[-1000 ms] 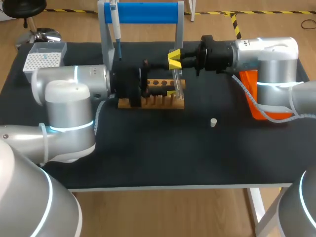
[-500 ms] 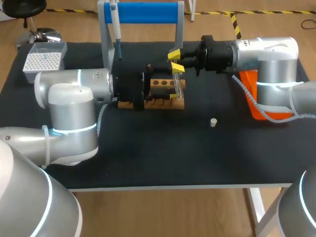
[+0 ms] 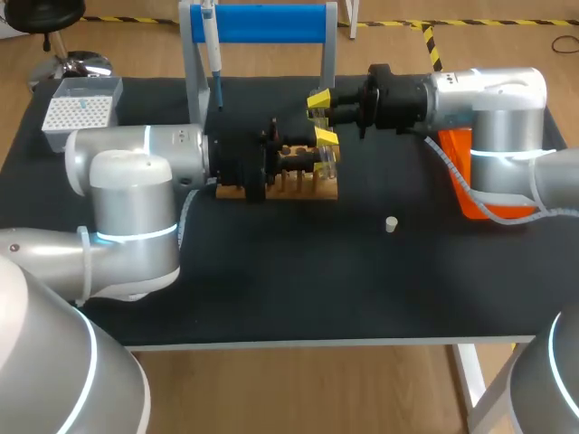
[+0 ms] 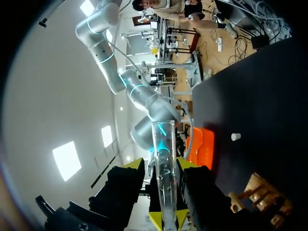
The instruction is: Invert the test tube, pick up the pipette, mount the tip to pipette, aspirate from beaker and dispense into the tube, eject the tip, return the pipette, and cap with the stopper.
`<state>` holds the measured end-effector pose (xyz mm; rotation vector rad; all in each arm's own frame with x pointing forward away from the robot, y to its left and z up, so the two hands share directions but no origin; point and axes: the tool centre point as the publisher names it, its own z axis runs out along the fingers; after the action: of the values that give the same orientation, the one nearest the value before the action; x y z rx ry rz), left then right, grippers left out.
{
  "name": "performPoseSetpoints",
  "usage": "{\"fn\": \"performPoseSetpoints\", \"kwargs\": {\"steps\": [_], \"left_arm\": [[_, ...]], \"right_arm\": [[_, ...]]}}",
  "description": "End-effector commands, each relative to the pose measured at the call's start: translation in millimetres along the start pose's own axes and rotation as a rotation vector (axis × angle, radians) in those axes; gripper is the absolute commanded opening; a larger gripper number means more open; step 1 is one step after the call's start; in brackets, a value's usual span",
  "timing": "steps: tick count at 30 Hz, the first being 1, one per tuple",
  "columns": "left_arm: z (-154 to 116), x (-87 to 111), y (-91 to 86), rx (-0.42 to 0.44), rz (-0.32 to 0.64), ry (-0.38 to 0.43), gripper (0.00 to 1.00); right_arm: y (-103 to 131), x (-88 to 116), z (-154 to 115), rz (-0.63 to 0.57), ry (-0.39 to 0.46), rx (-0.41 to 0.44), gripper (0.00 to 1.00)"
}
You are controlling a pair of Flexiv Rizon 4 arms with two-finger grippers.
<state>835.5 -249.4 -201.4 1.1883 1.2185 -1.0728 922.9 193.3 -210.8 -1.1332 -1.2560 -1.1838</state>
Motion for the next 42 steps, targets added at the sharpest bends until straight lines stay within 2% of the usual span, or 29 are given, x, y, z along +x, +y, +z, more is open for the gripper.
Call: {"fn": "performPoseSetpoints", "kwargs": {"steps": [1, 4, 6, 10, 11, 12, 13, 14, 18, 42], "left_arm": [[1.2, -0.3, 0.9, 0.007, 0.003, -0.001, 0.32], [1.1, -1.0, 0.7, 0.012, 0.005, -0.001, 0.24], [1.1, -1.3, 0.4, 0.014, 0.007, -0.001, 0.0], [1.2, -1.5, 0.2, 0.023, 0.003, -0.002, 0.0], [1.3, -1.2, 0.1, 0.025, 0.0, -0.002, 0.0], [1.3, -0.7, 0.1, 0.026, -0.006, 0.001, 0.0], [1.3, -0.1, 0.3, 0.023, -0.014, 0.004, 0.0], [1.3, 0.3, 0.7, 0.025, -0.023, 0.008, 0.0], [0.6, 1.6, 2.5, 0.024, -0.053, 0.021, 0.0], [0.6, 1.6, 2.5, 0.024, -0.053, 0.021, 0.0]], "right_arm": [[0.1, -0.4, -0.9, -0.001, -0.004, 0.001, 0.0], [0.1, -0.4, -0.9, -0.001, -0.004, 0.001, 0.0], [0.1, -0.4, -0.9, -0.001, -0.004, 0.001, 0.0], [0.1, -0.4, -0.9, -0.001, -0.004, 0.001, 0.0], [0.1, -0.4, -0.9, -0.001, -0.004, 0.001, 0.04], [0.1, -0.4, -0.9, -0.001, -0.004, 0.001, 0.43], [0.1, -0.4, -0.9, -0.001, -0.004, 0.001, 0.96], [0.1, -0.4, -0.9, -0.001, -0.004, 0.001, 1.0], [0.1, -0.4, -0.9, -0.001, -0.004, 0.001, 1.0], [-1.7, 0.2, -3.1, -0.024, -0.008, -0.002, 1.0]]}}
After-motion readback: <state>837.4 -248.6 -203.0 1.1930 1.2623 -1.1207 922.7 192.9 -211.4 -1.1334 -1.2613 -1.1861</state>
